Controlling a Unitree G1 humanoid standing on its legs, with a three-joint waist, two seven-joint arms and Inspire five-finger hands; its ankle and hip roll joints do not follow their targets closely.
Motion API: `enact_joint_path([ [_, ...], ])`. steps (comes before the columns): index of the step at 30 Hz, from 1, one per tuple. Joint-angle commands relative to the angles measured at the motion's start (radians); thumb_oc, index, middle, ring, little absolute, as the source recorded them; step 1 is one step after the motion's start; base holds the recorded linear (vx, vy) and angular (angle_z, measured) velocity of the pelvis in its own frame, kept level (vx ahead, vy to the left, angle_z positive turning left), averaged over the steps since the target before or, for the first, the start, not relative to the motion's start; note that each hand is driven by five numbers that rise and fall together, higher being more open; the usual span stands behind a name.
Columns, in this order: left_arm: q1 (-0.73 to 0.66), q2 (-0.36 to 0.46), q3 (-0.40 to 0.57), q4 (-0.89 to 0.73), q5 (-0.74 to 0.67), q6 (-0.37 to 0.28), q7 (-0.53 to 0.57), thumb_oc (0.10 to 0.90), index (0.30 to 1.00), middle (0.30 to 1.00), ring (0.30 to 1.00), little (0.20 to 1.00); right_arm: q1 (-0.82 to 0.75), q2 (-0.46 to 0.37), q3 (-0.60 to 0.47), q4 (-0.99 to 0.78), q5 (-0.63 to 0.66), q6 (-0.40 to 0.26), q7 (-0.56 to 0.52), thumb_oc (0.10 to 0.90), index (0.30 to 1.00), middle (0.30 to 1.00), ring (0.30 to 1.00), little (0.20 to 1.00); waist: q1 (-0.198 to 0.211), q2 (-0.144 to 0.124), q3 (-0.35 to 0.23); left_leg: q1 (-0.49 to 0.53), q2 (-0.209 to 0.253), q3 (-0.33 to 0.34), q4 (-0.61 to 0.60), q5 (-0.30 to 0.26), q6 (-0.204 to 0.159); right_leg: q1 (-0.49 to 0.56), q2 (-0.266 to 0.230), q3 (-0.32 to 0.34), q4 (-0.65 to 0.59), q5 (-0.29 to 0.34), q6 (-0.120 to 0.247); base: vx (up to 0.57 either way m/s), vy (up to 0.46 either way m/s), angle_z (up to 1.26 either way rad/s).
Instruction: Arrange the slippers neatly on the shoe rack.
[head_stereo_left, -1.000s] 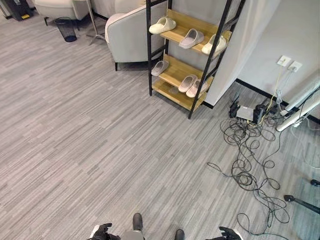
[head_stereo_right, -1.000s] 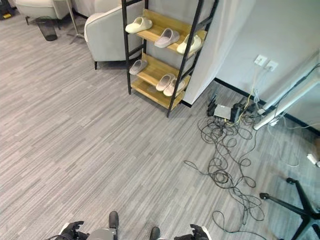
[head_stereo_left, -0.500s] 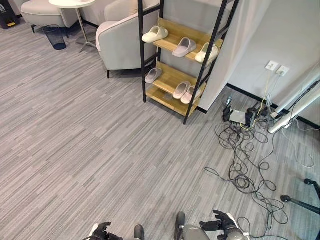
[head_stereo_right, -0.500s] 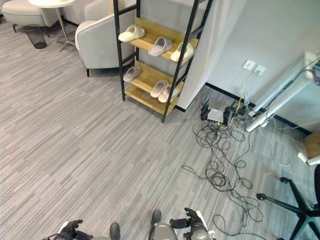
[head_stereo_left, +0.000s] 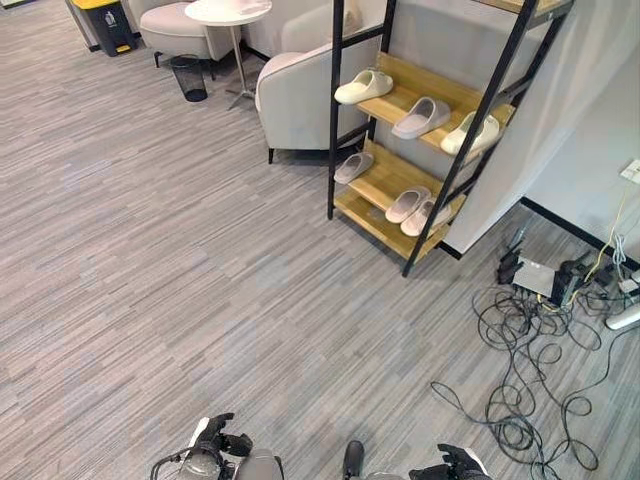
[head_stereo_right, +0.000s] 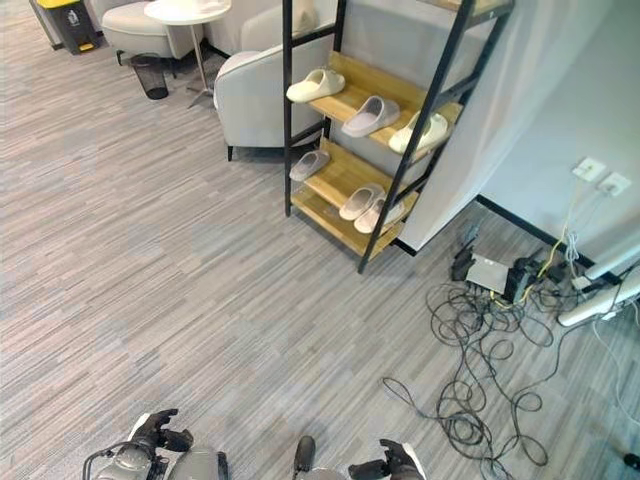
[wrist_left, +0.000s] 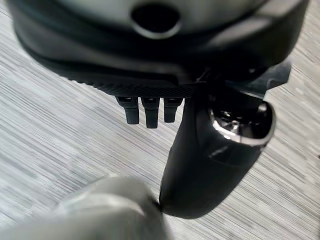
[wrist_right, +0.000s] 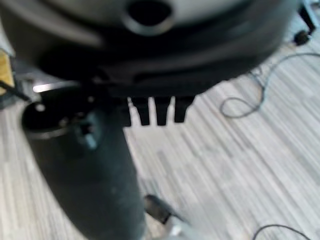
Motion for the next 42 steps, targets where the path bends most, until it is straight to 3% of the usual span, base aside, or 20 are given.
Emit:
enact_joint_path([
  [1,0.026,0.003,-0.038,0.003,0.003,0.002,0.0,0.8,0.9,0.9,0.9,0.9,0.008,-0.033,-0.01,-0.01,0.016,-0.021,-0.028,0.8,0.9,0.9,0.9,0.9,0.032,-0.001,0.023,-0.011,-0.022,0.017,-0.172,0.065,0.053,0.04,-0.005,0.027,0.069,-0.125,0.126,0.36,0.115,0.24],
  [3,0.026,0.008,-0.04,0.006,0.004,0.0,0.001,0.8,0.9,0.9,0.9,0.9,0.004,-0.033,-0.007,-0.013,0.014,-0.021,-0.034,0.8,0.9,0.9,0.9,0.9,0.052,0.009,0.024,-0.039,-0.011,-0.01,-0.281,0.147,0.03,0.079,0.017,0.035,0.057,-0.149,0.132,0.38,0.113,0.16],
  [6,0.036,0.015,-0.03,0.02,0.008,0.004,0.0,0.8,0.9,0.9,0.9,0.9,0.01,-0.021,-0.007,-0.012,0.007,-0.018,-0.03,0.8,0.9,0.9,0.9,0.9,0.063,0.002,0.007,-0.033,-0.014,-0.012,-0.322,0.161,0.033,0.119,0.017,0.045,0.073,-0.181,0.142,0.38,0.144,-0.01],
  [10,0.038,0.025,-0.02,0.03,0.017,0.01,-0.007,0.8,0.9,0.9,0.9,0.9,0.001,-0.005,-0.001,-0.012,-0.01,-0.017,-0.017,0.8,0.9,0.9,0.9,0.9,0.08,-0.022,-0.016,-0.007,-0.071,-0.016,-0.283,0.101,0.081,0.072,-0.036,0.07,0.257,-0.145,0.192,0.32,0.197,-0.19],
  [12,0.04,0.033,-0.018,0.029,0.02,0.011,-0.01,0.8,0.9,0.9,0.9,0.9,-0.008,-0.002,0.003,-0.021,-0.02,-0.016,-0.011,0.8,0.9,0.9,0.9,0.9,0.069,-0.022,-0.01,0.042,-0.099,-0.009,-0.286,0.056,0.119,-0.006,-0.086,0.078,0.441,-0.028,0.23,0.29,0.245,-0.05],
  [14,0.033,0.041,-0.022,0.023,0.02,0.013,-0.006,0.8,0.9,0.9,0.9,0.9,-0.018,-0.002,0.006,-0.035,-0.021,-0.017,-0.01,0.8,0.9,0.9,0.9,0.9,0.051,-0.005,0.004,0.1,-0.111,-0.011,-0.296,0.024,0.147,-0.085,-0.101,0.09,0.576,0.053,0.238,0.32,0.224,-0.02],
  [16,0.026,0.043,-0.022,0.018,0.016,0.011,-0.003,0.8,0.9,0.9,0.9,0.9,-0.024,-0.005,0.009,-0.045,-0.025,-0.018,-0.011,0.8,0.9,0.9,0.9,0.9,0.032,0.021,0.014,0.166,-0.113,-0.026,-0.328,0.002,0.159,-0.175,-0.091,0.088,0.631,0.03,0.22,0.38,0.173,-0.01],
  [19,0.016,0.036,-0.025,0.021,0.015,0.006,-0.006,0.8,0.9,0.9,0.9,0.9,-0.029,-0.013,0.013,-0.063,-0.029,-0.019,-0.011,0.8,0.9,0.9,0.9,0.9,-0.008,0.023,0.022,0.281,-0.147,-0.037,-0.372,-0.053,0.148,-0.284,-0.098,0.01,0.392,0.004,0.196,0.58,0.048,0.0],
  [21,0.006,0.033,-0.022,0.022,0.014,0.004,-0.011,0.8,0.9,0.9,0.9,0.9,-0.028,-0.019,0.007,-0.066,-0.023,-0.013,-0.006,0.8,0.9,0.9,0.9,0.9,-0.037,0.024,0.027,0.351,-0.153,-0.07,-0.389,-0.093,0.131,-0.285,-0.082,0.005,0.202,0.028,0.217,0.54,-0.075,0.04],
  [23,0.001,0.034,-0.02,0.02,0.016,0.002,-0.015,0.8,0.9,0.9,0.9,0.9,-0.026,-0.021,0.003,-0.063,-0.028,-0.008,-0.003,0.8,0.9,0.9,0.9,0.9,-0.05,0.026,0.024,0.372,-0.151,-0.08,-0.401,-0.098,0.124,-0.292,-0.082,0.008,0.154,0.043,0.227,0.46,-0.067,0.4],
  [25,0.01,0.022,-0.026,0.03,0.041,-0.002,-0.022,0.8,0.9,0.9,0.9,0.9,-0.008,-0.023,-0.005,-0.05,-0.032,-0.005,-0.002,0.8,0.9,0.9,0.9,0.9,-0.064,0.023,0.004,0.421,-0.161,-0.091,-0.391,-0.15,0.116,-0.281,-0.081,0.018,0.118,0.068,0.224,0.51,-0.08,0.56],
  [27,0.02,0.008,-0.03,0.035,0.044,-0.001,-0.021,0.8,0.9,0.9,0.9,0.9,0.005,-0.023,-0.009,-0.043,-0.029,-0.006,-0.002,0.8,0.9,0.9,0.9,0.9,-0.075,0.04,-0.01,0.428,-0.137,-0.098,-0.313,-0.123,0.08,-0.25,-0.057,0.018,0.132,0.06,0.197,0.36,-0.092,0.44],
  [30,0.024,0.002,-0.04,0.027,0.037,0.002,-0.031,0.8,0.9,0.9,0.9,0.9,0.011,-0.019,-0.014,-0.032,-0.01,-0.015,-0.003,0.8,0.9,0.9,0.9,0.9,-0.069,0.031,-0.012,0.307,-0.089,-0.073,0.013,0.022,0.011,-0.163,-0.031,0.015,0.112,0.027,0.145,0.3,-0.17,0.31],
  [31,0.02,0.003,-0.042,0.015,0.027,0.004,-0.032,0.8,0.9,0.9,0.9,0.9,0.006,-0.02,-0.013,-0.032,-0.001,-0.017,-0.003,0.8,0.9,0.9,0.9,0.9,-0.058,0.022,-0.004,0.252,-0.074,-0.07,0.133,0.071,0.001,-0.132,-0.023,0.017,0.103,0.011,0.124,0.26,-0.2,-0.16],
  [33,0.012,0.005,-0.046,0.007,0.018,0.01,-0.026,0.8,0.9,0.9,0.9,0.9,-0.002,-0.022,-0.007,-0.025,0.004,-0.011,-0.005,0.8,0.9,0.9,0.9,0.9,-0.044,-0.005,0.006,0.164,-0.048,-0.036,0.258,0.077,0.018,-0.087,-0.024,0.023,0.094,-0.022,0.098,0.32,-0.162,-0.41],
  [34,0.009,0.005,-0.052,-0.001,0.01,0.008,-0.024,0.8,0.9,0.9,0.9,0.9,0.002,-0.023,-0.004,-0.024,0.014,-0.008,-0.004,0.8,0.9,0.9,0.9,0.9,-0.027,-0.018,0.009,0.089,-0.028,-0.004,0.256,0.052,0.043,-0.042,-0.021,0.037,0.093,-0.05,0.089,0.31,-0.086,-0.35],
  [37,0.01,0.003,-0.053,-0.002,0.007,0.007,-0.021,0.8,0.9,0.9,0.9,0.9,0.003,-0.024,-0.001,-0.026,0.018,-0.011,-0.006,0.8,0.9,0.9,0.9,0.9,-0.018,-0.017,0.011,0.069,-0.029,-0.003,0.21,0.034,0.051,-0.021,-0.013,0.049,0.087,-0.064,0.092,0.25,0.007,-0.25],
  [40,0.016,-0.001,-0.057,0.004,0.011,0.009,-0.023,0.8,0.9,0.9,0.9,0.9,0.007,-0.026,0.006,-0.026,0.014,-0.014,-0.007,0.8,0.9,0.9,0.9,0.9,0.003,-0.011,0.009,0.042,-0.03,-0.01,-0.041,0.024,0.06,0.034,-0.003,0.072,0.066,-0.095,0.113,0.33,0.099,-0.18],
  [41,0.018,-0.002,-0.061,0.008,0.014,0.009,-0.023,0.8,0.9,0.9,0.9,0.9,0.005,-0.028,0.008,-0.028,0.012,-0.016,-0.009,0.8,0.9,0.9,0.9,0.9,0.013,-0.001,0.009,0.038,-0.032,-0.037,-0.156,0.063,0.053,0.054,0.008,0.084,0.062,-0.108,0.117,0.54,0.237,-0.19],
  [42,0.017,-0.001,-0.065,0.014,0.013,0.005,-0.023,0.8,0.9,0.9,0.9,0.9,-0.003,-0.034,0.01,-0.036,0.013,-0.024,-0.011,0.8,0.9,0.9,0.9,0.9,0.037,0.023,0.009,0.012,-0.031,-0.124,-0.314,0.157,0.03,0.09,0.037,0.116,0.057,-0.132,0.121,0.5,0.218,-0.23],
])
